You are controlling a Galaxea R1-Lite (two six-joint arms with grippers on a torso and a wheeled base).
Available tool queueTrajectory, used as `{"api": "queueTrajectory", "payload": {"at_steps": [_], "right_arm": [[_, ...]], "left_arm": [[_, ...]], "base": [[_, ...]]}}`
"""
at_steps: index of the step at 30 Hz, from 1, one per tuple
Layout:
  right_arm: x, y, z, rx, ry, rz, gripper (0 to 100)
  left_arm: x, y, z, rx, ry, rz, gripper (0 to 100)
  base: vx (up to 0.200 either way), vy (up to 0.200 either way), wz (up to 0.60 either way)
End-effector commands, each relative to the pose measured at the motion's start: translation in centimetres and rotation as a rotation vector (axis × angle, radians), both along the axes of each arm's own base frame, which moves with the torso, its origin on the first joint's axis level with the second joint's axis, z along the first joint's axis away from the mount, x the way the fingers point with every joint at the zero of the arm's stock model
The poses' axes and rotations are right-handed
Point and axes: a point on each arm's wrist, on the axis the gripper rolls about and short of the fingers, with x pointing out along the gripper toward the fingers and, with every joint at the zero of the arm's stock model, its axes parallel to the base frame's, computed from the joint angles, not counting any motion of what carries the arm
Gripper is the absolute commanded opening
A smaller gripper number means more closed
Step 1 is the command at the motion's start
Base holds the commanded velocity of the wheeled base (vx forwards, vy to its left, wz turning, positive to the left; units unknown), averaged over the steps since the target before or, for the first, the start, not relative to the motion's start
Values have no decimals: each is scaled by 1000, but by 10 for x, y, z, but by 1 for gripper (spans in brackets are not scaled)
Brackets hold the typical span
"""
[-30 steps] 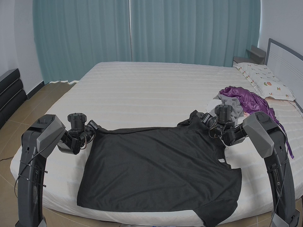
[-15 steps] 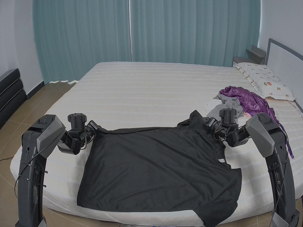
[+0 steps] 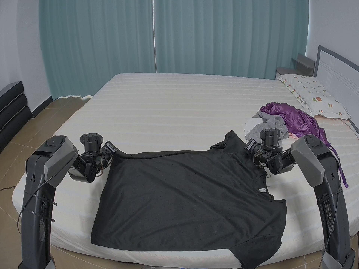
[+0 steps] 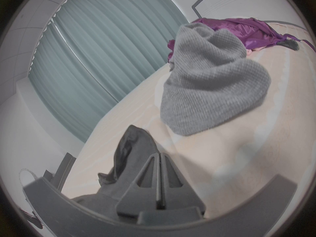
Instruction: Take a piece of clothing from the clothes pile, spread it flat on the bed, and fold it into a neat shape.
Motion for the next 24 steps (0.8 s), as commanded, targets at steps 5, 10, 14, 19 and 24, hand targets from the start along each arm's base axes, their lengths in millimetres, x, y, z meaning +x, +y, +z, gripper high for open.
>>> {"api": "queueTrajectory", "payload": {"at_steps": [5,10,14,19,24], "right_arm": [[3,-4,13,6,-62,-24,0],[9,-13,24,2,-108,-67,0],[12,-17,29,3,-146,-80,0],[15,-18,31,-2,-165,-105,0],[15,-18,27,-7,-155,-115,0]], "left_arm": [[4,-1,3,1,-19,2,0],[9,0,4,1,-50,11,0],[18,1,5,9,-96,45,0],[22,-1,5,19,-119,82,0],[21,0,5,16,-109,85,0]], "base": [[0,0,0],[0,0,0],[0,0,0],[0,0,0],[0,0,0]]}}
